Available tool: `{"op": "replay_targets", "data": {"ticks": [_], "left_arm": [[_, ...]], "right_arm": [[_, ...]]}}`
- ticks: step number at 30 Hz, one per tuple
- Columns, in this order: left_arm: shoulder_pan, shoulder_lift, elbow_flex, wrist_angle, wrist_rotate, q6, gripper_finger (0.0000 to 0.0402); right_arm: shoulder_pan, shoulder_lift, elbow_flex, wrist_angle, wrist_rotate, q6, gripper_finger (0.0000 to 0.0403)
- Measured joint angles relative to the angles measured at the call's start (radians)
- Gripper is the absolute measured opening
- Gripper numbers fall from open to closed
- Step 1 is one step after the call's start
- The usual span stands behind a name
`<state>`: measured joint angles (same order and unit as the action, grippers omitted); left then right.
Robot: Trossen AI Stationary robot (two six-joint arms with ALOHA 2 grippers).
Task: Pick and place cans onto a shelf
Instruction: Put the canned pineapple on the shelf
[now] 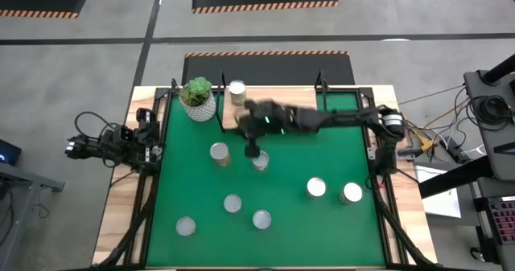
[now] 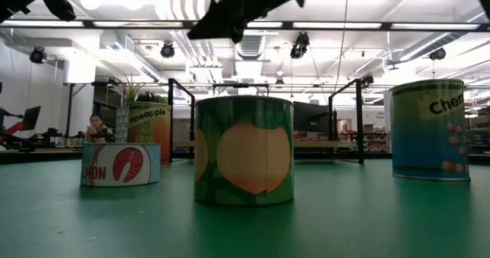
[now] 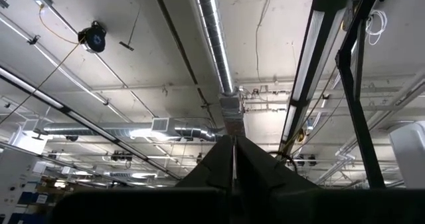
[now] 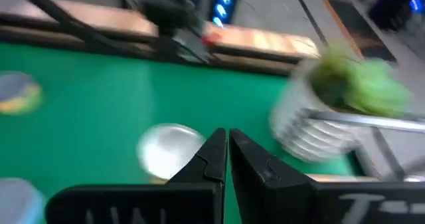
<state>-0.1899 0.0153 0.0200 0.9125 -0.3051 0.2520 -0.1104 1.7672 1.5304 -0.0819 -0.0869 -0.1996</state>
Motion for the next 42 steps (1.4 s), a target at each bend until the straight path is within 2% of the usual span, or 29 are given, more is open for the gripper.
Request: {"op": "replay_targets", "data": {"ticks": [3, 7, 13, 18, 23, 29, 32, 37, 42], "left_arm": [[0.0, 0.003, 0.0, 0.001, 0.007, -0.014, 0.0], [0.0, 0.01, 0.0, 0.001, 0.024, -0.055, 0.0], [0.0, 0.03, 0.0, 0.013, 0.136, -0.124, 0.0], [0.0, 0.071, 0.0, 0.039, 0.151, -0.172, 0.0], [0.0, 0.144, 0.0, 0.087, 0.151, -0.203, 0.0], [0.0, 0.275, 0.0, 0.101, 0.131, -0.34, 0.0], [-0.001, 0.36, 0.0, 0.101, 0.094, -0.44, 0.0], [0.0, 0.502, 0.0, 0.101, -0.059, -0.602, 0.0], [0.0, 0.581, 0.015, 0.095, -0.077, -0.715, 0.0]], "right_arm": [[0.067, -0.056, -0.187, 0.19, 0.0, 0.024, 0.0008], [0.136, -0.134, -0.384, 0.337, 0.009, 0.028, 0.0008], [0.174, -0.301, -0.608, 0.415, 0.012, 0.054, 0.0009], [0.174, -0.465, -0.741, 0.405, 0.09, 0.073, 0.0009], [0.173, -0.627, -0.809, 0.376, 0.17, 0.03, 0.0009], [0.169, -0.748, -0.843, 0.369, 0.177, -0.011, 0.0009], [0.169, -0.778, -0.856, 0.366, 0.177, -0.028, 0.0009], [0.169, -0.792, -0.869, 0.365, 0.189, -0.045, 0.0009], [0.169, -0.787, -0.871, 0.327, 0.196, -0.047, 0.0009]]}}
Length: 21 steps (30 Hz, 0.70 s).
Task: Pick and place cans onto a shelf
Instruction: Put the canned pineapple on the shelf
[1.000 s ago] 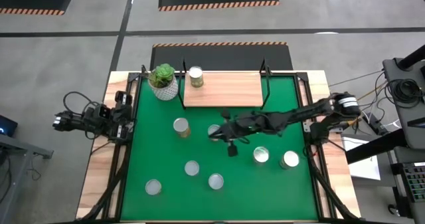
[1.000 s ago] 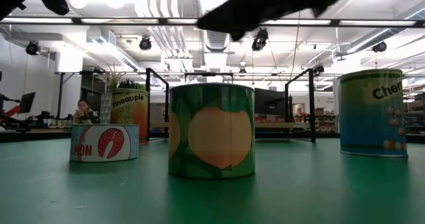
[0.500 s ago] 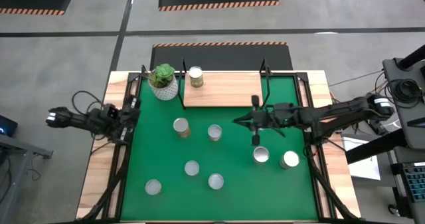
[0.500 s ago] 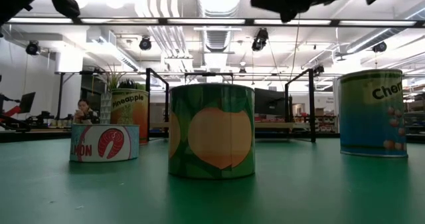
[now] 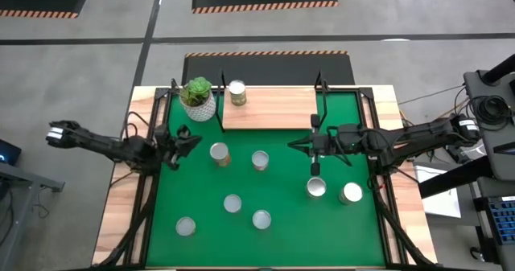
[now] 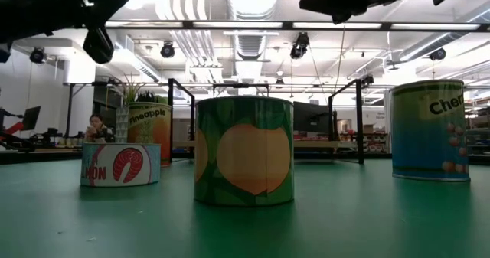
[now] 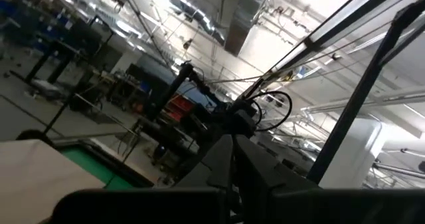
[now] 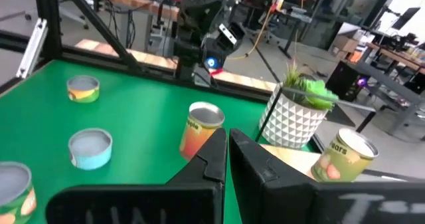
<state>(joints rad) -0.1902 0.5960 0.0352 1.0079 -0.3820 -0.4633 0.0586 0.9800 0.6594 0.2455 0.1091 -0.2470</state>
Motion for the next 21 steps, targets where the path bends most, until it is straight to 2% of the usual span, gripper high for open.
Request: {"op": "replay_targets", "data": {"ticks": [3, 6, 10, 12, 15, 21], "left_arm": [[-0.001, 0.048, 0.068, -0.054, -0.001, -0.017, 0.0], [-0.002, 0.101, 0.178, -0.208, 0.005, -0.016, 0.0], [-0.008, 0.167, 0.377, -0.66, 0.006, -0.07, 0.0], [-0.008, 0.213, 0.488, -0.934, 0.005, -0.138, 0.0], [-0.012, 0.309, 0.642, -1.261, -0.004, -0.262, 0.0], [-0.021, 0.53, 0.9, -1.712, 0.041, -0.399, 0.0]], "right_arm": [[0.0, 0.003, 0.0, -0.011, 0.01, -0.001, 0.0009], [0.0, 0.003, 0.0, -0.01, 0.027, -0.011, 0.0009], [0.0, 0.003, 0.0, -0.011, 0.033, -0.016, 0.0009], [0.0, 0.002, 0.0, -0.019, 0.033, -0.019, 0.0009], [0.0, 0.002, 0.0, -0.037, 0.039, -0.028, 0.0009], [0.0, 0.002, 0.0, -0.039, 0.076, -0.028, 0.0009]]}}
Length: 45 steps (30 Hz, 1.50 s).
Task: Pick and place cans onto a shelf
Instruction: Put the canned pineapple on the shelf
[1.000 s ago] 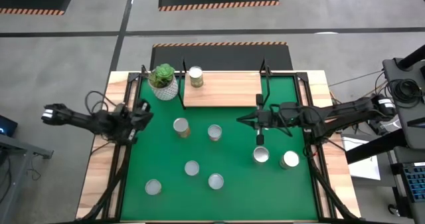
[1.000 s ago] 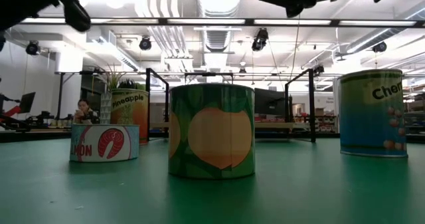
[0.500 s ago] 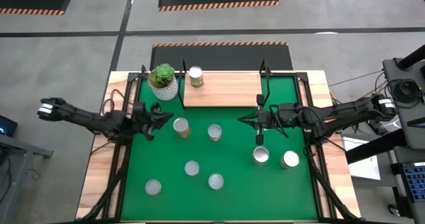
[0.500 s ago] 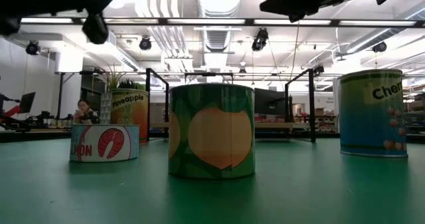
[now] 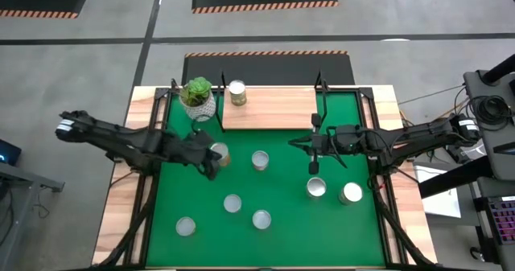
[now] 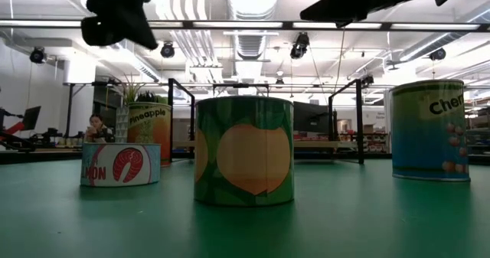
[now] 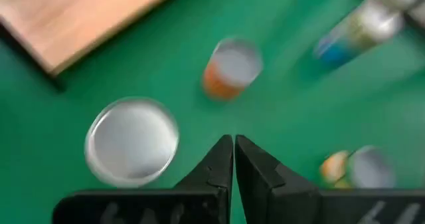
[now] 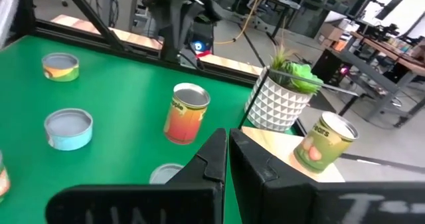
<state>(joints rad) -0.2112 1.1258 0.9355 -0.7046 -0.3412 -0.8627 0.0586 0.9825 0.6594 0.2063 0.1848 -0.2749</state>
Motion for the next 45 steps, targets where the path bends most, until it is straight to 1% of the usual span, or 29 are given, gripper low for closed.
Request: {"op": "replay_targets", "data": {"ticks": [2, 6, 9, 12, 15, 18, 20, 22, 29, 31, 33, 35, 37, 45], "left_arm": [[0.0, 0.066, 0.063, -0.107, 0.014, -0.006, 0.0], [0.0, 0.165, 0.131, -0.237, 0.025, -0.009, 0.0], [0.0, 0.201, 0.146, -0.248, 0.028, -0.029, 0.0], [0.0, 0.213, 0.151, -0.247, 0.009, -0.063, 0.0001], [0.002, 0.209, 0.151, -0.247, 0.007, -0.088, 0.0014], [0.003, 0.2, 0.15, -0.247, 0.008, -0.099, 0.0049], [0.004, 0.199, 0.15, -0.247, 0.008, -0.105, 0.0083], [0.006, 0.201, 0.15, -0.247, 0.008, -0.122, 0.0124], [0.026, 0.255, 0.149, -0.26, 0.009, -0.208, 0.0289], [0.036, 0.276, 0.149, -0.265, 0.005, -0.218, 0.0328], [0.046, 0.295, 0.149, -0.268, -0.001, -0.216, 0.0357], [0.059, 0.31, 0.149, -0.272, -0.01, -0.202, 0.0375], [0.074, 0.325, 0.149, -0.271, -0.016, -0.19, 0.0383], [0.119, 0.354, 0.148, -0.268, -0.042, -0.145, 0.0378]], "right_arm": [[0.0, 0.0, 0.0, 0.0, 0.001, 0.0, 0.0009], [-0.001, 0.0, 0.0, 0.0, 0.001, -0.007, 0.0009], [-0.003, 0.0, 0.0, -0.001, 0.001, -0.008, 0.0009], [-0.003, 0.0, 0.0, 0.0, 0.001, -0.009, 0.0009], [-0.003, 0.0, 0.0, -0.003, 0.001, -0.009, 0.0009], [-0.003, 0.0, 0.0, -0.015, 0.001, -0.012, 0.0009], [-0.003, 0.0, 0.0, -0.019, 0.001, -0.013, 0.0009], [-0.003, 0.0, 0.0, -0.018, 0.001, -0.013, 0.0009], [-0.003, 0.0, 0.0, -0.021, 0.0, -0.013, 0.0009], [-0.003, 0.0, 0.0, -0.022, 0.0, -0.013, 0.0009], [-0.003, 0.0, 0.0, -0.023, 0.0, -0.013, 0.0009], [-0.003, 0.0, 0.0, -0.023, 0.0, -0.013, 0.0009], [-0.003, 0.0, 0.0, -0.023, 0.0, -0.013, 0.0009], [-0.003, 0.0, 0.0, -0.037, 0.0, -0.013, 0.0009]]}}
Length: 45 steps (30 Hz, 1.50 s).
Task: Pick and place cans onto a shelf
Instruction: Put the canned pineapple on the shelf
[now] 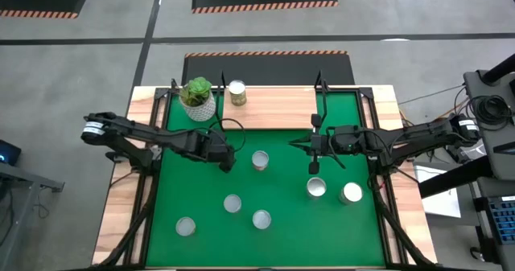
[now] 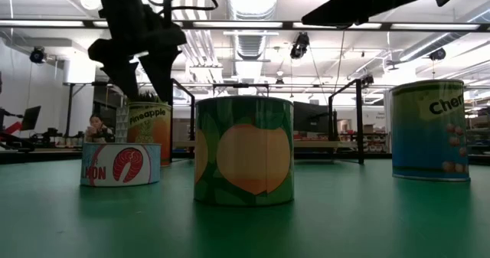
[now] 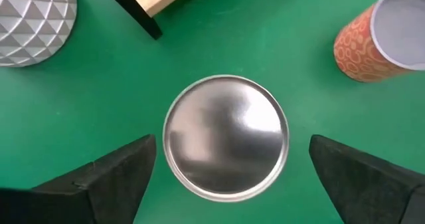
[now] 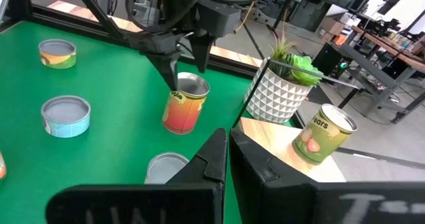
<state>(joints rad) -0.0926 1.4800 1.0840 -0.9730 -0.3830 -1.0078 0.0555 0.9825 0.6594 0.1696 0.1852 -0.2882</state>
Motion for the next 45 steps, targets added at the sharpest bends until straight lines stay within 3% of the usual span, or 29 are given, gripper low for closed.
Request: {"op": "replay_targets", "data": {"ticks": [21, 33, 39, 45], "left_arm": [[0.012, 0.006, -0.056, 0.068, -0.005, 0.017, 0.0373], [0.011, 0.006, -0.083, 0.117, 0.016, 0.015, 0.0298], [-0.002, 0.006, 0.0, 0.115, 0.122, 0.05, 0.0319], [-0.009, 0.006, 0.183, 0.118, 0.113, 0.204, 0.0319]], "right_arm": [[0.0, 0.0, 0.0, -0.001, 0.0, -0.003, 0.0009], [0.0, 0.0, 0.0, -0.001, 0.0, -0.004, 0.0009], [0.0, 0.0, 0.0, -0.002, 0.0, -0.005, 0.0009], [-0.001, 0.0, 0.0, -0.002, 0.0, -0.014, 0.0009]]}}
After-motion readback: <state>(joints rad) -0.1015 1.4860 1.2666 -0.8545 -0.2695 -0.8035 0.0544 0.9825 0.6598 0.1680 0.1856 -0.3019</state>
